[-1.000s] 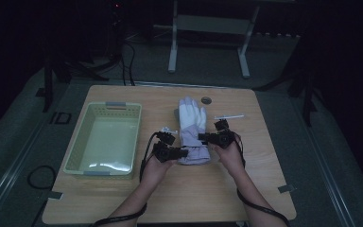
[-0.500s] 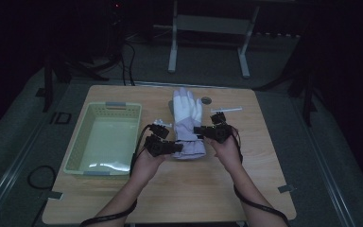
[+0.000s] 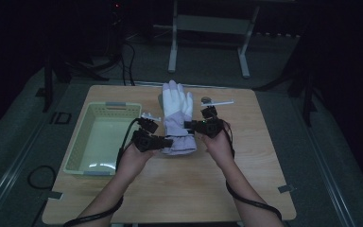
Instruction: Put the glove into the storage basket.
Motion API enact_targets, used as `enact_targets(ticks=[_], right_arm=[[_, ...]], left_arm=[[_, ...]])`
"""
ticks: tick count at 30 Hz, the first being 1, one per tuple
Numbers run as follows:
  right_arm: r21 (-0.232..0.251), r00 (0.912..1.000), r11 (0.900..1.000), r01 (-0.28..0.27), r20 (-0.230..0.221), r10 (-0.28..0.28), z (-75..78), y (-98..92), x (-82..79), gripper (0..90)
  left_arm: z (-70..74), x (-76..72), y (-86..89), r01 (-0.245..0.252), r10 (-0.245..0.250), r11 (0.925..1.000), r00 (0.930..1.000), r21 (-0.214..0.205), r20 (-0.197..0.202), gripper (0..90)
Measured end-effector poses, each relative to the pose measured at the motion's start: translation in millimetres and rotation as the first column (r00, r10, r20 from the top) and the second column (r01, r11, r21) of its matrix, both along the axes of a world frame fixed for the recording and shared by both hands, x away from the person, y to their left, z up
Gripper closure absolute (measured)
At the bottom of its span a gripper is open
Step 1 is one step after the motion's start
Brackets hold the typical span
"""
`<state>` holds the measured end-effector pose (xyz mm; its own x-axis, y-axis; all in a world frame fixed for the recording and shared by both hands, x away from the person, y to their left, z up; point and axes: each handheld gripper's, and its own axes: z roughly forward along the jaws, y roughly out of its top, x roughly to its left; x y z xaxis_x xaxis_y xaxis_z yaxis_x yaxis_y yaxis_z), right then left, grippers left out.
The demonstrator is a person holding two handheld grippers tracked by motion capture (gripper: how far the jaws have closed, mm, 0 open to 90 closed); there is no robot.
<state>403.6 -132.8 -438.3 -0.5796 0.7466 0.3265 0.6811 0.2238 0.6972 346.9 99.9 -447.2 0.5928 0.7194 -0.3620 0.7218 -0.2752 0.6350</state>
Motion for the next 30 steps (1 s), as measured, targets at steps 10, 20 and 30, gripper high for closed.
enact_targets(ticks=[10, 20, 30], right_arm=[[0.018, 0.9997, 0.9996, -0.021, 0.008, 0.021, 11.6, 33.5, -1.8, 78.5], [0.018, 0.9988, 0.9988, -0.046, 0.016, 0.046, 17.9, 68.9, -2.2, 78.5], [0.012, 0.9974, 0.9975, -0.069, 0.017, 0.069, 16.4, 105.7, -4.6, 78.5]], left_arm=[[17.8, -5.3, 31.2, -0.011, 0.011, 0.9989, 0.9999, 0.045, 0.004, 71.9], [25.8, -11.6, 63.0, -0.029, 0.028, 0.9976, 0.9995, 0.062, 0.014, 71.8], [27.0, -17.4, 97.0, -0.047, 0.046, 0.9955, 0.9989, 0.082, 0.007, 71.8]])
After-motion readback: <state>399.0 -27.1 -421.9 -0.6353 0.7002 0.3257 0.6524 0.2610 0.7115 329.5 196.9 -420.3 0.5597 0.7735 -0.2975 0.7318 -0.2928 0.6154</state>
